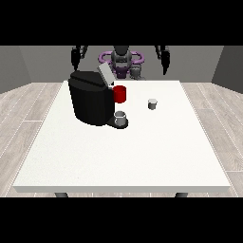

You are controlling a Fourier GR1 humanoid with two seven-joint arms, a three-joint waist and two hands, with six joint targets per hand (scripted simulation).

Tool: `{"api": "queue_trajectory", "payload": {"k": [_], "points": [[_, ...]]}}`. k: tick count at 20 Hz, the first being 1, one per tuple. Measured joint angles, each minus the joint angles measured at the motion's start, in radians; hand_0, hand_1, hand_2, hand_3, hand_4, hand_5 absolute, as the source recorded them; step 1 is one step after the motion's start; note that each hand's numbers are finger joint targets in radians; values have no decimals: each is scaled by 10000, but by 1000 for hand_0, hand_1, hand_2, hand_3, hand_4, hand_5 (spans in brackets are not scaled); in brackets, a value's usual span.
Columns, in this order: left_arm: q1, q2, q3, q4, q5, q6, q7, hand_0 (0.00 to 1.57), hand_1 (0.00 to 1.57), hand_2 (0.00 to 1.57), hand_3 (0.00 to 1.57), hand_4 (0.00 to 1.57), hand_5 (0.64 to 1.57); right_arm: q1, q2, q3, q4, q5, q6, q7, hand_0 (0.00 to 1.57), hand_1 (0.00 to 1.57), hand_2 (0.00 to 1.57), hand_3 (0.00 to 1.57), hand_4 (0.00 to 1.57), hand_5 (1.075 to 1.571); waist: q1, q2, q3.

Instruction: Insert the coffee pod into the coffee machine and close the lid

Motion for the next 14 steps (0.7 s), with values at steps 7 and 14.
{"api": "queue_trajectory", "payload": {"k": [7, 14], "points": [[-97, -358, -12, 360, 9, -89, -1449, 0, 0, 0, 0, 311, 1571, 244, 261, -36, 74, 197, -303, 123, 0, 0, 0, 0, 109, 1571, -52, 71, 43], [-1357, 416, 311, 813, -766, 28, -1274, 0, 0, 0, 0, 0, 1571, -57, 904, -250, 172, 284, -1221, -767, 0, 0, 0, 0, 217, 1571, -452, 541, 54]]}}
